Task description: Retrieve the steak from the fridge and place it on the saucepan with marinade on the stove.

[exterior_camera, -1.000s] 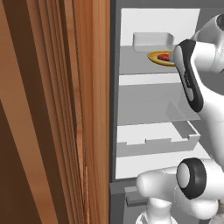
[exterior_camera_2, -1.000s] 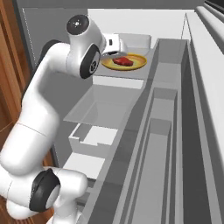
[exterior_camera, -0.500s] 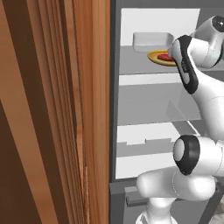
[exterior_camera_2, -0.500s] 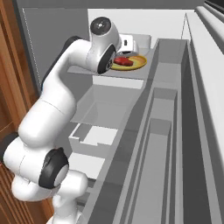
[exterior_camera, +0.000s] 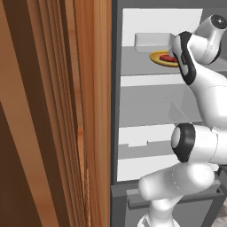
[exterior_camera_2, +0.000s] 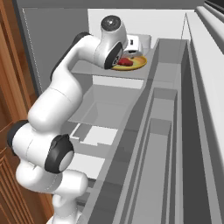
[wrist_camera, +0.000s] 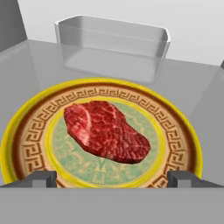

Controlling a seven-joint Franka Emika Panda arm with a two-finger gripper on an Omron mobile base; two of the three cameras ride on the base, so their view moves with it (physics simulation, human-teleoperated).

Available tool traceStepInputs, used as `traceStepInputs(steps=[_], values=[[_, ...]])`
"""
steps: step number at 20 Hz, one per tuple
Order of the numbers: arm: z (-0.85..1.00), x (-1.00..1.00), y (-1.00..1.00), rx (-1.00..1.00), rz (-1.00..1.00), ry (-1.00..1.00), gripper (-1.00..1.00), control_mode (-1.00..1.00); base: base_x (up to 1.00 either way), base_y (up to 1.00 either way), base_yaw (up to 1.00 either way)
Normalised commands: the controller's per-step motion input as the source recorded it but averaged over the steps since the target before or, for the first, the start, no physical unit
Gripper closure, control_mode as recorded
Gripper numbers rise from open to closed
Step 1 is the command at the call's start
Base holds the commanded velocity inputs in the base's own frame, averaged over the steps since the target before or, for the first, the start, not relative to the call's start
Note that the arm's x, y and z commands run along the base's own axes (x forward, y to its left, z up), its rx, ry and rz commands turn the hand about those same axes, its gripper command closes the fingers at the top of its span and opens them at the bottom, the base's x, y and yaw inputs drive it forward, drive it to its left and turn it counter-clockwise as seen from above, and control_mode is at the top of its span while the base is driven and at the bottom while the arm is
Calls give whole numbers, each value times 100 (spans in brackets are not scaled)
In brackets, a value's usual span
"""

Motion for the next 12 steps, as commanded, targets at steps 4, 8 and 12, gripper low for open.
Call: traceStepInputs(steps=[4,8,12], values=[[-10,11,0,0,7,7,-100,-100,0,0,0],[-3,11,0,0,8,0,-100,-100,0,0,0],[-16,9,0,0,8,0,-100,-100,0,0,0]])
